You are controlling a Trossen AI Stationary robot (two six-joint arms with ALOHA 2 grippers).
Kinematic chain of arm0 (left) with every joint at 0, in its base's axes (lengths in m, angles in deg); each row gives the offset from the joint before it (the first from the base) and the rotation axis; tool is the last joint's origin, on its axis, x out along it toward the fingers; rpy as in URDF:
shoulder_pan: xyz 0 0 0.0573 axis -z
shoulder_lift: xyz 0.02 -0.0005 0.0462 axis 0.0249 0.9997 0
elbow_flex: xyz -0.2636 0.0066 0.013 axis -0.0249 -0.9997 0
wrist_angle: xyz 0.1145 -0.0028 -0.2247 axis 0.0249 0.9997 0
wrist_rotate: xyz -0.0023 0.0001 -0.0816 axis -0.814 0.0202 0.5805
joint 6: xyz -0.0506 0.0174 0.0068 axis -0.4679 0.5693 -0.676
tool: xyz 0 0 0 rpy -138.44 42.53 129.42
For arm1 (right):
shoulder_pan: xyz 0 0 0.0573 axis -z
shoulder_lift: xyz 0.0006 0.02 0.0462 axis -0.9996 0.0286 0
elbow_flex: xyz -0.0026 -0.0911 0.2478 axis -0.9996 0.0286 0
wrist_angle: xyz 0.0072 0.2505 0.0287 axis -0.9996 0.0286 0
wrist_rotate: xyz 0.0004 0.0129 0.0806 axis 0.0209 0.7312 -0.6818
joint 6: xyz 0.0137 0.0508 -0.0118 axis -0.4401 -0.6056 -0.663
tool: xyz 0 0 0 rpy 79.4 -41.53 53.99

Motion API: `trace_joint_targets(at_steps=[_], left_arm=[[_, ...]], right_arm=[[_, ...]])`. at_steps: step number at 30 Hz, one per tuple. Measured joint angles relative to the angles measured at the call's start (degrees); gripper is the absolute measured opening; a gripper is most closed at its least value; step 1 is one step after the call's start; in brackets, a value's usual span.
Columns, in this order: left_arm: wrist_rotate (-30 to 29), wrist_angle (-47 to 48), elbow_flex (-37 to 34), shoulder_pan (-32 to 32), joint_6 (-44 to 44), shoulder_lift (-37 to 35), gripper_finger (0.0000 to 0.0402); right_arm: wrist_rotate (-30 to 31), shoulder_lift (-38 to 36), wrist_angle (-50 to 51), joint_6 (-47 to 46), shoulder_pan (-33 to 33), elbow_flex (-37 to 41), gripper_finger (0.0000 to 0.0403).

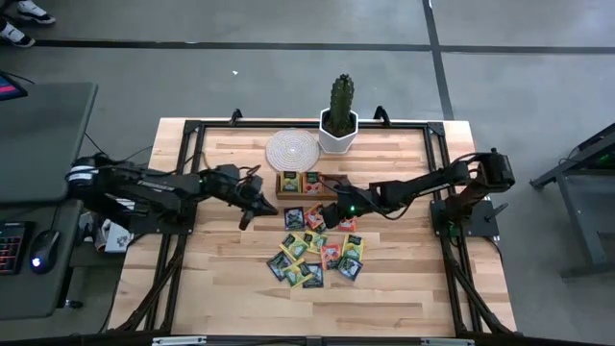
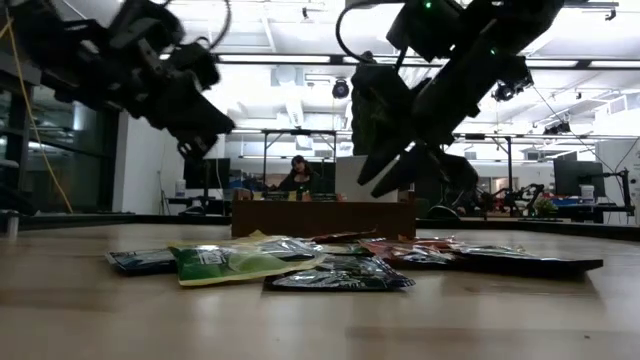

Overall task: Pick & Place Tea
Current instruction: Put the orange tea bag into the middle section of the wooden organizer

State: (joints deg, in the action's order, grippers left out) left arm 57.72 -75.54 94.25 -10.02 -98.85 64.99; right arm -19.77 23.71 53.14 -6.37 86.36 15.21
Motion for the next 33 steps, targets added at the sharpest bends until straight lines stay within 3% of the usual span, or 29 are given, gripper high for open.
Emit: trace_joint_targets(at_steps=[8, 15, 19, 24, 33], left_arm=[[7.4, -0.1, 10.7, 0.0, -4.0, 17.1, 0.0], [7.7, -3.1, 15.0, 0.0, -13.9, 24.6, 0.0], [2.6, -3.5, 15.0, 0.0, -11.5, 24.9, 0.0], [-5.1, -3.4, 15.1, 1.3, -2.3, 24.9, 0.0], [-19.9, 7.6, 22.3, 9.0, 16.0, 24.9, 0.0]], right_arm=[[0.3, 0.0, -0.5, -3.0, 0.0, 0.3, 0.0106], [-7.6, 0.0, 1.5, -3.9, 0.9, 0.3, 0.0106], [-4.8, 0.0, 6.2, -4.4, 0.7, 0.3, 0.0106], [0.8, 0.0, 7.8, -3.0, -1.2, 0.3, 0.0106], [3.0, 0.0, 7.2, -3.8, -1.8, 0.3, 0.0106]])
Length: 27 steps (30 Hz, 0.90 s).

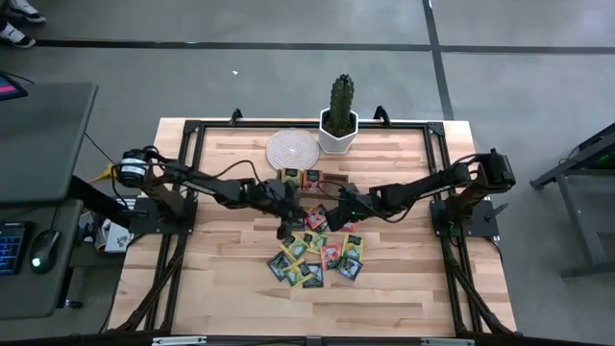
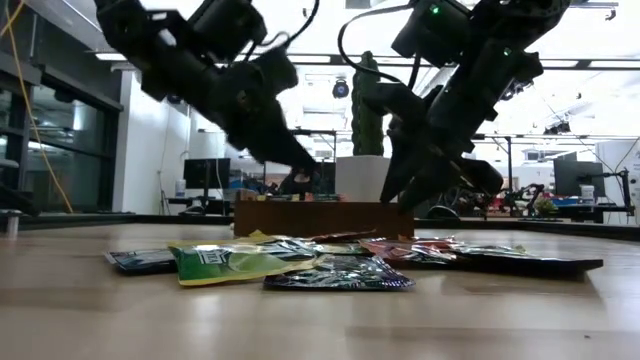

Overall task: Pick & Place Tea
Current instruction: Put the orange tea bag into the middle section of the wooden organizer

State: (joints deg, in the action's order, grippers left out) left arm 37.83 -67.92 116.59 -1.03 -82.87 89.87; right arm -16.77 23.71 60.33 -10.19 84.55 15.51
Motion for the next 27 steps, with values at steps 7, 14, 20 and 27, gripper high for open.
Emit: trace_joint_targets(at_steps=[7, 14, 20, 27], left_arm=[[-2.7, 1.9, 3.9, 2.4, 5.9, 3.1, 0.0], [-4.9, 3.7, 5.0, 4.3, 5.6, 8.7, 0.0], [-7.8, 3.0, 5.2, 4.1, 5.7, 9.9, 0.0], [-11.6, 2.5, 5.3, 4.1, 6.9, 9.8, 0.0]], right_arm=[[2.6, -0.1, -0.3, -8.8, -1.9, 0.0, 0.0106], [11.5, -0.2, -0.4, -16.6, -5.4, 0.0, 0.0106], [13.2, -0.2, -1.2, -19.8, -6.6, 0.0, 0.0106], [13.8, -0.3, -1.3, -22.1, -7.5, 0.0, 0.0106]])
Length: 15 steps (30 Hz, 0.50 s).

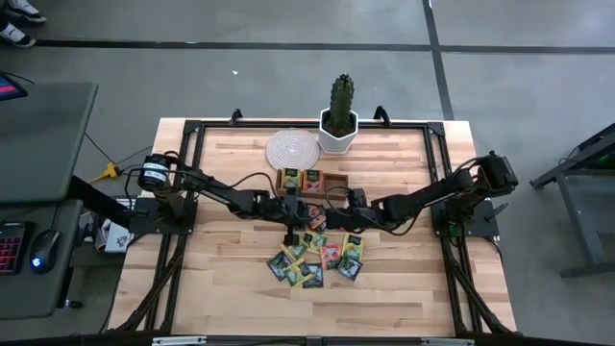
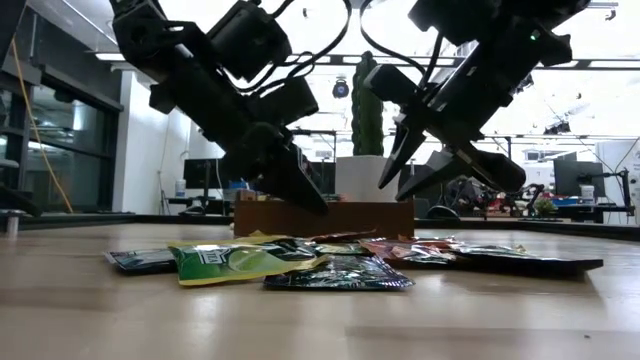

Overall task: Pick & Place Tea
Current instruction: Put the orange tea bag into the middle section of the wooden organizer

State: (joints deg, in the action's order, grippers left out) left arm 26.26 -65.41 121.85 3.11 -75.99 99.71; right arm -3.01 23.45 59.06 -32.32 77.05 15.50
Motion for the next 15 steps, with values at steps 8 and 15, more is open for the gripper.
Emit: trace_joint_targets(at_steps=[8, 15], left_arm=[[-2.4, -0.6, 0.5, 0.0, 2.1, 1.6, 0.0], [-0.5, -0.2, 3.1, 0.0, 2.2, 6.4, 0.0]], right_arm=[[0.2, 0.0, 0.0, -2.9, -0.6, 0.0, 0.0106], [0.2, 0.0, -0.9, -4.2, -0.6, -0.1, 0.0106]])
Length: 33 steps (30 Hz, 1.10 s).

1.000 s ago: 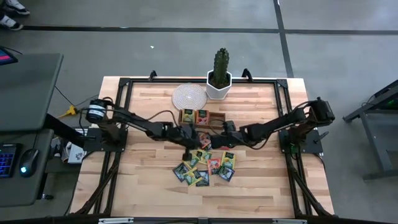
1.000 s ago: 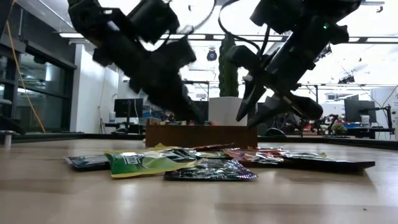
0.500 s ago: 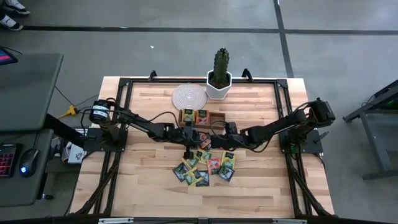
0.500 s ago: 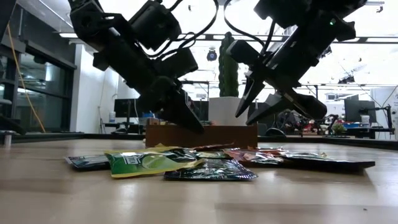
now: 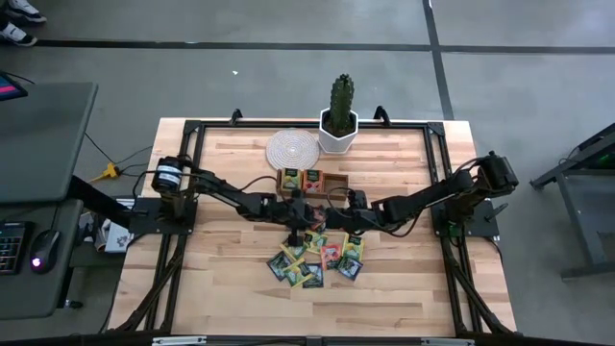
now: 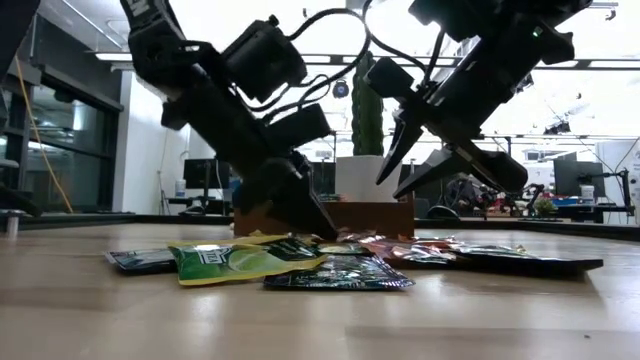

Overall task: Pick & Place Tea
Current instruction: Put the orange tea bag into the middle section of the wooden organizer

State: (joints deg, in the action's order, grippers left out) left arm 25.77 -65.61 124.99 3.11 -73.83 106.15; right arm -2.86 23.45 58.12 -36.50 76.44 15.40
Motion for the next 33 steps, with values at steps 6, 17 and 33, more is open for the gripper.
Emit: trace_joint_targets(at_steps=[6, 17, 33], left_arm=[[-0.1, 3.2, 1.0, 0.0, 0.0, -0.1, 0.0], [-0.4, 4.7, 1.0, 0.4, 0.0, -0.2, 0.0], [0.6, 4.9, 0.8, 0.4, 0.0, -0.1, 0.0]], right_arm=[[-1.7, 0.0, -0.6, 0.0, 0.0, 0.0, 0.0106], [-4.7, 1.6, -1.5, 1.8, 1.0, 0.0, 0.0147], [-8.9, 9.1, -10.4, 2.0, 5.6, 0.0, 0.0218]])
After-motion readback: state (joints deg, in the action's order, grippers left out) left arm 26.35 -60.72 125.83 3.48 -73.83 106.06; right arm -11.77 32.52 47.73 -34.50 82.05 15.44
